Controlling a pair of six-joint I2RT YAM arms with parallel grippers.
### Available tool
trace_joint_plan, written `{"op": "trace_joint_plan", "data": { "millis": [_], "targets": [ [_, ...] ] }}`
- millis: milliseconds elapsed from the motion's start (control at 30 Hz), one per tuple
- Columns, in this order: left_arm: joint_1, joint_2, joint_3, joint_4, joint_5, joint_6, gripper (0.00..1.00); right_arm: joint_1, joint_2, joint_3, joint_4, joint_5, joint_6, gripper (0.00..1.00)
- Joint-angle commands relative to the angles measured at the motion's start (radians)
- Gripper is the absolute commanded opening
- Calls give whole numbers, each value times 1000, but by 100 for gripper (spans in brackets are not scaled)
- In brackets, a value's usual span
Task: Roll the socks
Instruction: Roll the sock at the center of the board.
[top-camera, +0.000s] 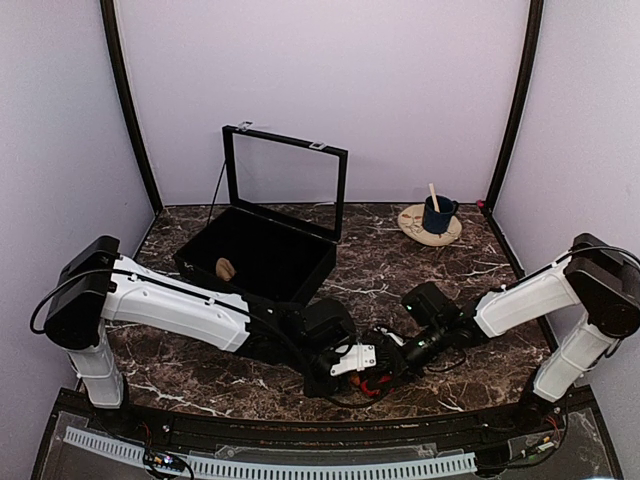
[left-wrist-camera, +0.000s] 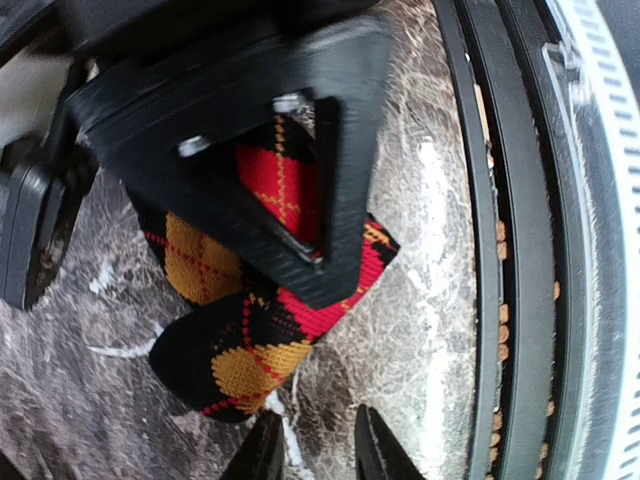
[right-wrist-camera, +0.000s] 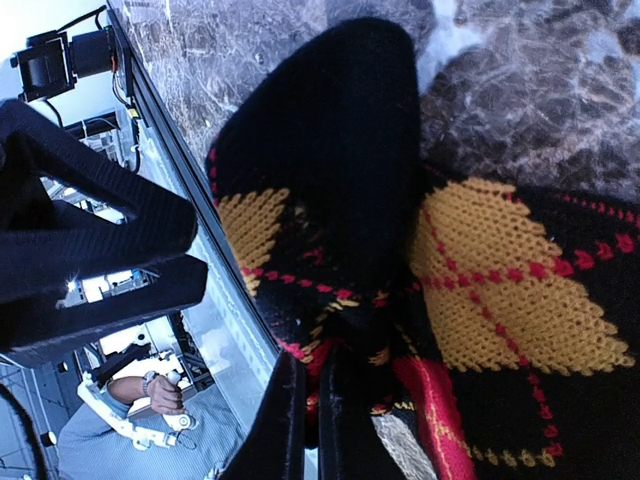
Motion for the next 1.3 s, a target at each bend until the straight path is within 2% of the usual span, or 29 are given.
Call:
{"op": "trace_joint_plan", "data": {
  "millis": [0, 433, 967, 1267],
  "targets": [
    [-37, -8, 17, 19, -126, 125, 27, -9, 3, -1, -21, -25, -24, 0],
    [-76, 39, 14, 117, -235, 254, 28, -9, 1, 8, -54, -46, -52, 0],
    [-79, 110, 57, 174, -248, 289, 29, -13, -9, 15, -130, -71, -111, 0],
    [-90, 122, 60, 158, -181, 320, 29, -31, -11, 39, -192, -78, -158, 0]
  ]
}}
